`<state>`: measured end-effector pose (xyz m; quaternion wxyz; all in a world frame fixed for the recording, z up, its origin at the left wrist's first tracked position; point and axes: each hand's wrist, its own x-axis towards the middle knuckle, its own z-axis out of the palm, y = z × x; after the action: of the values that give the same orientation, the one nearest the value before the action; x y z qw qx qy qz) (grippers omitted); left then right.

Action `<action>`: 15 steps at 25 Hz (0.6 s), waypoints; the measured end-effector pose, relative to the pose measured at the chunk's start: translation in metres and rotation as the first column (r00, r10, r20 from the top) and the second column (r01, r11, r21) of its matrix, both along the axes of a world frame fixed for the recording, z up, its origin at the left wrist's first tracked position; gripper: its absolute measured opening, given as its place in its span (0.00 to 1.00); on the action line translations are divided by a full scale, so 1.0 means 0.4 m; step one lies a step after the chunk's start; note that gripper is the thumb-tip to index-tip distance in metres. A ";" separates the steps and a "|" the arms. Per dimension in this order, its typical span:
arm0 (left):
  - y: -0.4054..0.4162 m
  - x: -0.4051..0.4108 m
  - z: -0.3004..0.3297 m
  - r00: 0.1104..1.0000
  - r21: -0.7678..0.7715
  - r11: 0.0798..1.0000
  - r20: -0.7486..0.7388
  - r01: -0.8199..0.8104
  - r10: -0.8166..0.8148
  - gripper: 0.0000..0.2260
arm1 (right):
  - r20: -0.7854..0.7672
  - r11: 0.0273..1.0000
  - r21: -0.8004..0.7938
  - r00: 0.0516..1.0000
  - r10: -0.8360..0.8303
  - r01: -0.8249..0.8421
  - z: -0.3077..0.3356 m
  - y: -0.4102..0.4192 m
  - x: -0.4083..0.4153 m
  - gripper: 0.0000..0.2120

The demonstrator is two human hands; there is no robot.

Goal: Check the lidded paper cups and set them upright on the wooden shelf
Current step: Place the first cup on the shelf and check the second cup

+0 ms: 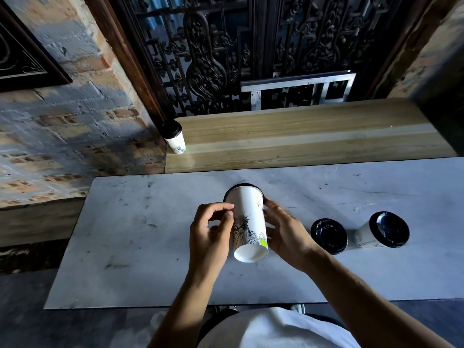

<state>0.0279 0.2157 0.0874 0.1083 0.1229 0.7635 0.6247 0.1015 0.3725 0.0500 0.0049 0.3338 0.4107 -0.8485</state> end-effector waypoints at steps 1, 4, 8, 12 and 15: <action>-0.002 -0.001 -0.003 1.000 -0.007 1.000 -0.012 0.009 -0.009 0.14 | -0.002 1.000 -0.011 1.000 0.000 0.000 0.001 -0.001 -0.001 0.17; -0.004 0.002 -0.005 0.998 -0.015 0.999 -0.057 0.030 -0.031 0.16 | -0.007 0.999 -0.035 1.000 -0.007 0.007 0.002 0.005 -0.004 0.17; -0.001 -0.003 -0.006 0.990 -0.026 0.999 -0.137 0.040 -0.043 0.21 | -0.025 1.000 -0.014 1.000 0.002 -0.002 0.010 0.012 -0.009 0.17; -0.003 -0.016 -0.014 0.972 -0.037 0.998 -0.230 0.047 -0.055 0.25 | -0.018 0.999 0.042 1.000 0.009 -0.008 0.010 0.021 -0.016 0.23; 0.000 -0.020 -0.019 0.973 -0.027 0.999 -0.227 0.043 -0.048 0.24 | -0.021 0.999 0.043 1.000 0.022 -0.021 0.012 0.026 -0.022 0.25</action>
<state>0.0201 0.2156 0.0800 0.0359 0.2099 0.7745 0.5956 0.0928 0.3828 0.0547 0.0023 0.3205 0.4325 -0.8428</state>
